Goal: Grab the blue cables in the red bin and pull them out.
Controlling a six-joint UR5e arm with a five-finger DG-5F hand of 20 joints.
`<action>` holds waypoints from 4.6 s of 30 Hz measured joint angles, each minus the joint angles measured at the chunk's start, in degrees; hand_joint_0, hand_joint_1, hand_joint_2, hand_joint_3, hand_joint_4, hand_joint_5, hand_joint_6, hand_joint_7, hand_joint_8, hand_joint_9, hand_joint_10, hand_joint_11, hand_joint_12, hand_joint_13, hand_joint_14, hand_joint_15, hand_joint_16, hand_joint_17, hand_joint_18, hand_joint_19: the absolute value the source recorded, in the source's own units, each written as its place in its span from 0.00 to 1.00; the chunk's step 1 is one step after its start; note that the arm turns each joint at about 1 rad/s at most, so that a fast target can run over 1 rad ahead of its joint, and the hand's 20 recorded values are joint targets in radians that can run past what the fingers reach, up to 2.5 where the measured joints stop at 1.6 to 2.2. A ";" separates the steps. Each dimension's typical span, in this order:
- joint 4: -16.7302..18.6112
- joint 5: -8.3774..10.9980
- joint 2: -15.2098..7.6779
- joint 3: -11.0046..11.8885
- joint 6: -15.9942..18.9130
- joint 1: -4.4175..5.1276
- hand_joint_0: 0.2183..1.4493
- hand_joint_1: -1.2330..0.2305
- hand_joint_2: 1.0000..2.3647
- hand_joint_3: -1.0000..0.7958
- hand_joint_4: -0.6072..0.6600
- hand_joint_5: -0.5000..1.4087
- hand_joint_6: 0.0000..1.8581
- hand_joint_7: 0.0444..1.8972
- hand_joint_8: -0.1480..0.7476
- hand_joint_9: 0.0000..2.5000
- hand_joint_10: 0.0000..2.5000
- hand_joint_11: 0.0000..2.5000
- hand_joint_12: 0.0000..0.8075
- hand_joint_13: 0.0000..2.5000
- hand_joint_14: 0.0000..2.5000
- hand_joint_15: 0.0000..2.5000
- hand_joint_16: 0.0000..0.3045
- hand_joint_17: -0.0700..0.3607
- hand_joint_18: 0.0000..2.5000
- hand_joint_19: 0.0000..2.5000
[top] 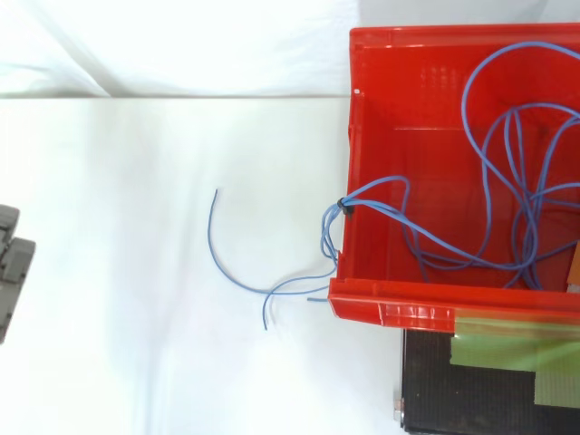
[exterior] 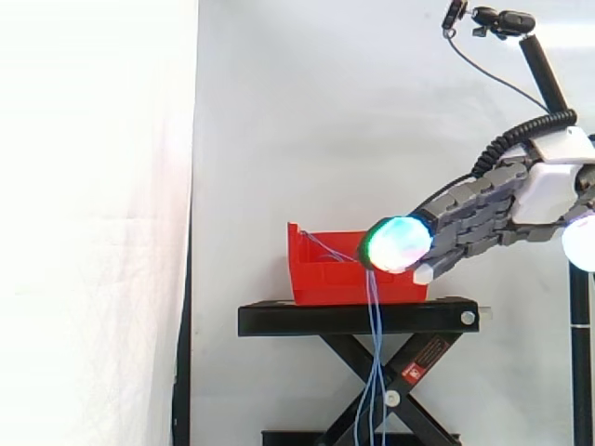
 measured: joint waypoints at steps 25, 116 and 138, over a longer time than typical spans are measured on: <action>16.49 -1.15 -4.36 0.07 -23.92 -0.42 0.38 0.26 0.00 0.00 0.61 0.45 0.01 0.13 0.44 0.20 0.01 0.14 0.46 0.21 0.01 0.13 0.19 0.47 0.17 0.17; -9.57 0.29 -12.94 22.66 -63.52 -7.02 0.40 0.25 0.00 0.00 0.64 0.54 0.01 0.26 0.44 0.20 0.01 0.16 0.46 0.22 0.01 0.16 0.18 0.46 0.18 0.19; -10.46 0.70 -13.00 22.50 -68.31 -8.57 0.44 0.23 0.00 0.00 0.62 0.61 0.01 0.28 0.43 0.22 0.01 0.16 0.44 0.23 0.01 0.16 0.17 0.43 0.18 0.20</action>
